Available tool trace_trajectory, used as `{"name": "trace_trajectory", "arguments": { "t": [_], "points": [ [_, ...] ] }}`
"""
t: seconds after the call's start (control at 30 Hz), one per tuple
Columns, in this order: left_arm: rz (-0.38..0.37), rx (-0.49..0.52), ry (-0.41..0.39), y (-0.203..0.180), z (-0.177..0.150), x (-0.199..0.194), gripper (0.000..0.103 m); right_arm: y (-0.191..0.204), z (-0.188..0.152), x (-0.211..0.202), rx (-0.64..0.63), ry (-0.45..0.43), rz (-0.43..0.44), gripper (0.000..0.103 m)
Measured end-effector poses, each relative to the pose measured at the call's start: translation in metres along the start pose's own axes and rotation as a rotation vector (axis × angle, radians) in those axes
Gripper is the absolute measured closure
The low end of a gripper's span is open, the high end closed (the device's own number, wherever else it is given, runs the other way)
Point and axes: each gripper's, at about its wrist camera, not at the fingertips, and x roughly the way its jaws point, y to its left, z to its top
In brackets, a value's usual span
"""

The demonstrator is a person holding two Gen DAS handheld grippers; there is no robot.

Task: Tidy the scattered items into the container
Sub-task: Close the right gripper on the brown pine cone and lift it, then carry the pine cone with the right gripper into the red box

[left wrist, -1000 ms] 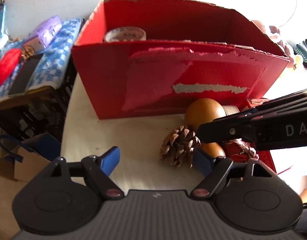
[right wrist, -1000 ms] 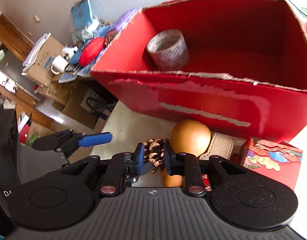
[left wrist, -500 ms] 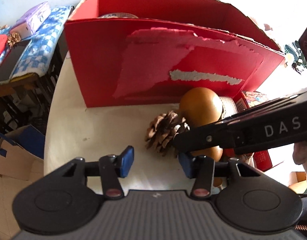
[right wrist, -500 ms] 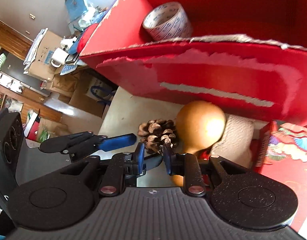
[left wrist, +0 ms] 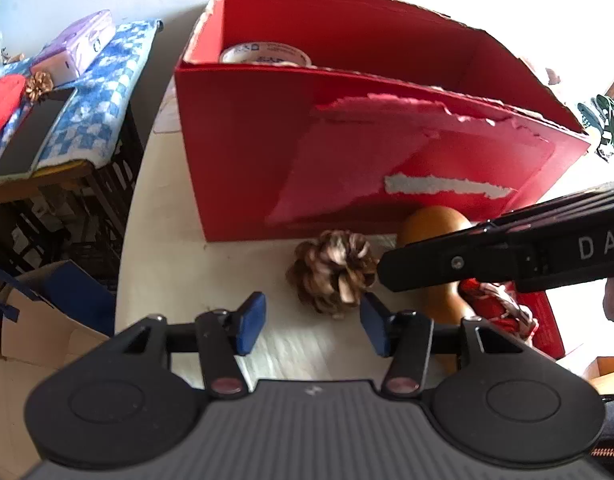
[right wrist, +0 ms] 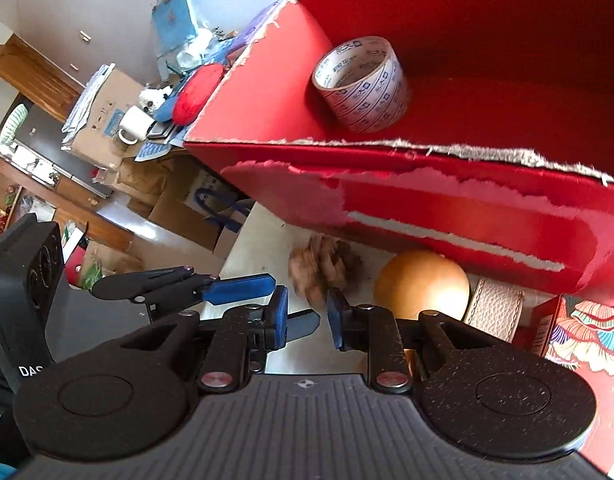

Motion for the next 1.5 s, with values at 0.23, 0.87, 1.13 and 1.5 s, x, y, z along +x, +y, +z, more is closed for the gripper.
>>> {"name": "trace_trajectory", "arguments": {
  "t": [0.23, 0.87, 1.13, 1.5],
  "points": [
    [-0.05, 0.075, 0.001, 0.002, 0.008, 0.013, 0.039, 0.013, 0.013, 0.016, -0.046, -0.017, -0.052, 0.076],
    [-0.129, 0.088, 0.011, -0.004, 0.008, 0.026, 0.05, 0.021, 0.018, 0.026, -0.114, 0.042, -0.128, 0.069],
    [-0.097, 0.082, 0.008, 0.0, 0.002, 0.021, 0.05, 0.025, 0.014, 0.03, -0.128, 0.082, -0.138, 0.061],
    [-0.077, 0.068, -0.004, 0.004, 0.003, 0.012, 0.051, 0.031, 0.013, 0.039, -0.157, 0.111, -0.129, 0.066]
  ]
}}
